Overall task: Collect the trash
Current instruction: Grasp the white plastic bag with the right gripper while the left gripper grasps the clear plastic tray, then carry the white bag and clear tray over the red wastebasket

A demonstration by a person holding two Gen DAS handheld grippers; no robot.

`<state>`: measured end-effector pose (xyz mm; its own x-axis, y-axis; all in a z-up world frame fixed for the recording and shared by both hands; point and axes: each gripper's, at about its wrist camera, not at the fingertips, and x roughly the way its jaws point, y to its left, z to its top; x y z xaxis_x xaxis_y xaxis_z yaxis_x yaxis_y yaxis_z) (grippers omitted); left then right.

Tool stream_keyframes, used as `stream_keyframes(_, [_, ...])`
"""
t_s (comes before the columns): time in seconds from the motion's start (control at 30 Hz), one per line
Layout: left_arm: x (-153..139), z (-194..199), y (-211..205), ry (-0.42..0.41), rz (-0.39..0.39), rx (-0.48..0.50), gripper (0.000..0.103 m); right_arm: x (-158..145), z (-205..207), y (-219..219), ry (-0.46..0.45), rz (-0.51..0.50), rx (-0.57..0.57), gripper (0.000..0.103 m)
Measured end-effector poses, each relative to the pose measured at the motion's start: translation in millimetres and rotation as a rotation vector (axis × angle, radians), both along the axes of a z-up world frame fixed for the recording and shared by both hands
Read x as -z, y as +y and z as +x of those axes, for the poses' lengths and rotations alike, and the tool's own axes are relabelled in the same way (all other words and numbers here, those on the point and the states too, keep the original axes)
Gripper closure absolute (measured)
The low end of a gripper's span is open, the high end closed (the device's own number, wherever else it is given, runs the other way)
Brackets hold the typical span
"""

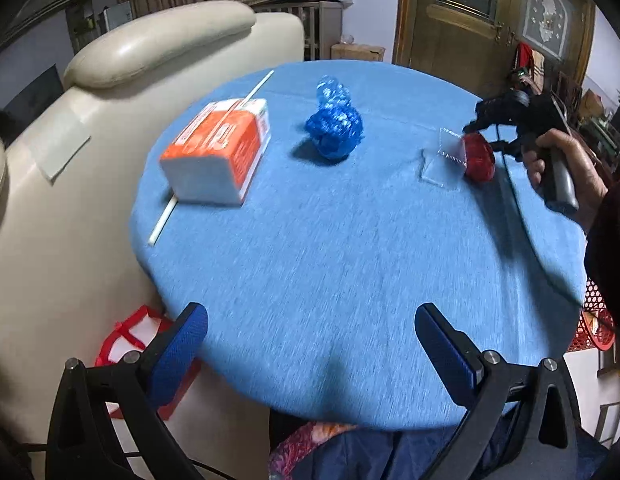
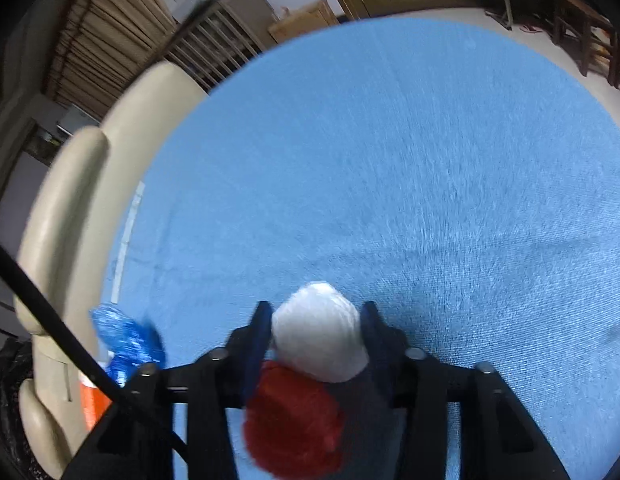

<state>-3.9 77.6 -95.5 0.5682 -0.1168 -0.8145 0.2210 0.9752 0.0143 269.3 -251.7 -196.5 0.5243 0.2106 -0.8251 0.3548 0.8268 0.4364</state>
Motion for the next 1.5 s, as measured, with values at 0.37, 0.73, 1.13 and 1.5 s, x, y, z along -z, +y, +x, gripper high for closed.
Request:
stream_keyframes(0.37, [-9.5,69.5,-103.3,-0.097,-0.025,0.228,0.000,-14.5,-62.5,-46.9,-0.123,0.039,0.049,0.067])
stream_keyframes(0.73, [30.3,138.0,-191.0,-0.060,0.002,0.319,0.000,-7.3,-198.5,-111.1,-0.171,0.233,0.122,0.067])
stream_keyframes(1.13, [47.3,154.7,-174.3,0.065,-0.123,0.282,0.056,0.5,-258.4,-114.9,-0.183,0.284,0.167,0.067])
stream_keyframes(1.5, [-12.3,60.6,-147.4,-0.098,-0.139,0.257,0.056,-44.8,-277.1,-74.0,-0.307,0.240,0.089,0.067])
